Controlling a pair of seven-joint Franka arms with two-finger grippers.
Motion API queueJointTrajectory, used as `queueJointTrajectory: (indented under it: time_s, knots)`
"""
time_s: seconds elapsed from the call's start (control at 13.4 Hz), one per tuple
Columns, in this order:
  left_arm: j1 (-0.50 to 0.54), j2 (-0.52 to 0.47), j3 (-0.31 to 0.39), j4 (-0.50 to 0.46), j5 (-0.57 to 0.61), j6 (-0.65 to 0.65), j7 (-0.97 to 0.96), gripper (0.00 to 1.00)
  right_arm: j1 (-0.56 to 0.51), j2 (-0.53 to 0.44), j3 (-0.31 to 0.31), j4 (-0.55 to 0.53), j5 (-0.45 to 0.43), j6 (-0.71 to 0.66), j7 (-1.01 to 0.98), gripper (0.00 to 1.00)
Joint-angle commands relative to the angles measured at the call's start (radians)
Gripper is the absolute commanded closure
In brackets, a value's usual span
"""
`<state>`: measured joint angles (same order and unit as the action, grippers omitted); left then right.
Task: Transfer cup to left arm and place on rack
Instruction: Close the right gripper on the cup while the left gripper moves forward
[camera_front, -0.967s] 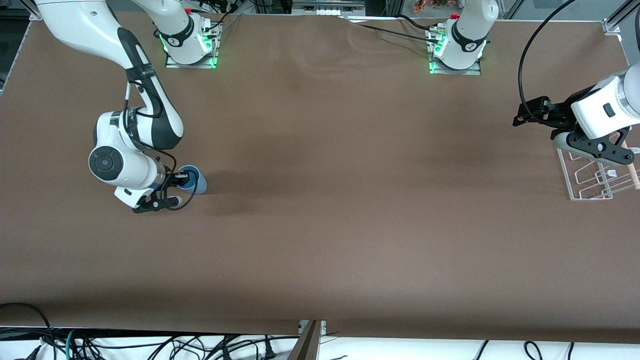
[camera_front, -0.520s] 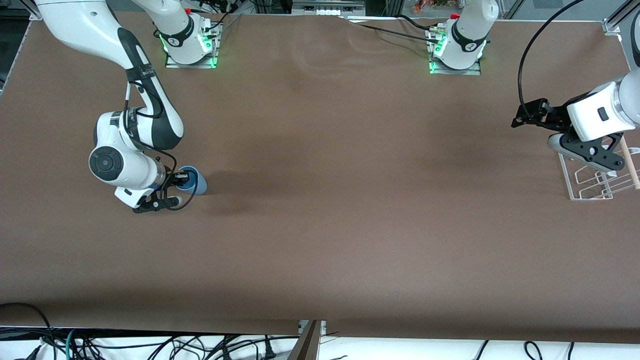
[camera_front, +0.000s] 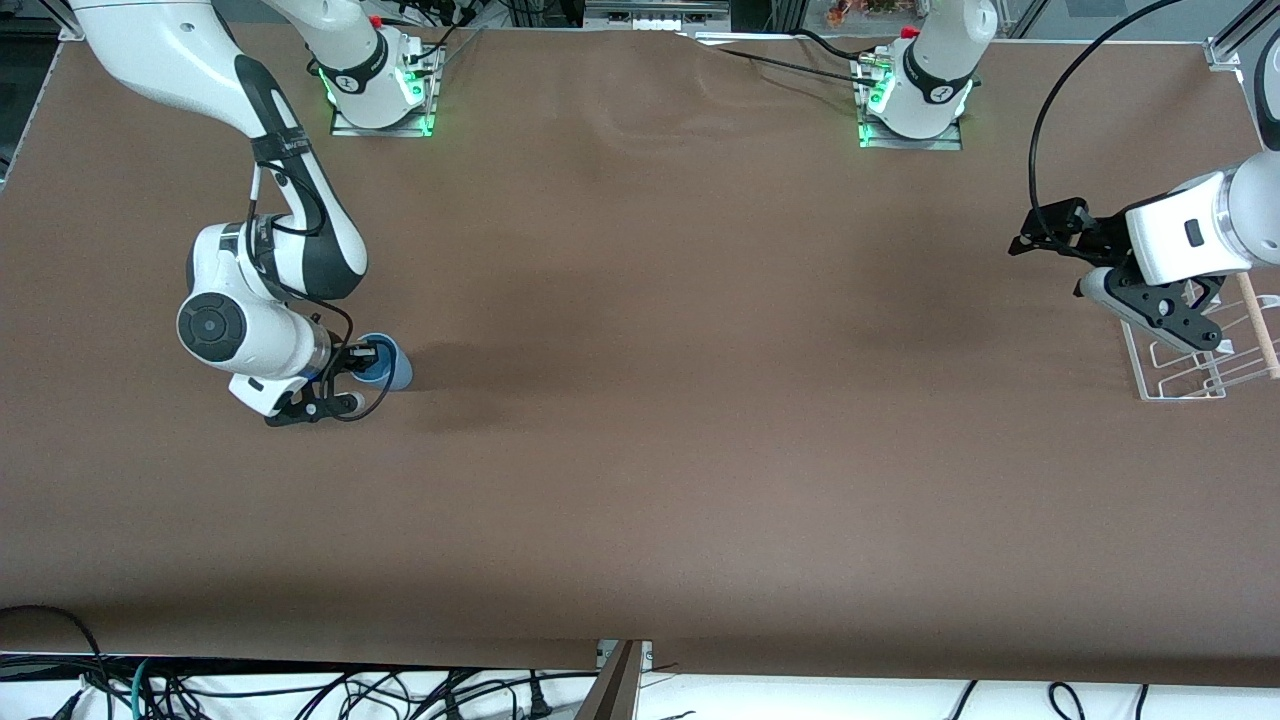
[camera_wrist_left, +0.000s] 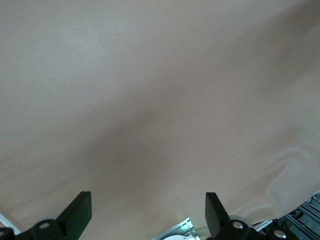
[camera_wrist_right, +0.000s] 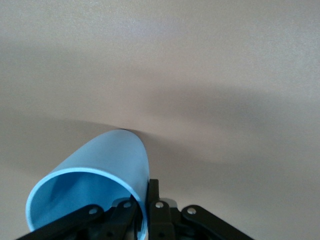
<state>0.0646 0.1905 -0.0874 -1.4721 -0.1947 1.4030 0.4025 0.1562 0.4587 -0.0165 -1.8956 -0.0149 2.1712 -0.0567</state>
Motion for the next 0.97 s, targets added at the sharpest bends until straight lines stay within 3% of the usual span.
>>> queueJointTrajectory:
  time_s: [0.0,0.52,0.89]
  knots:
    - [0.011,-0.005,-0.002,-0.013,-0.029,0.011,0.032,0.00,-0.010,-0.018,0.015,0.018,0.009,-0.051,-0.003,1.00]
    - [0.032,0.029,0.000,-0.022,-0.080,0.034,0.287,0.00,0.012,-0.017,0.018,0.171,0.096,-0.269,0.053,1.00]
    - [0.072,0.040,0.000,-0.070,-0.106,0.083,0.646,0.00,0.077,-0.014,0.018,0.295,0.185,-0.436,0.226,1.00]
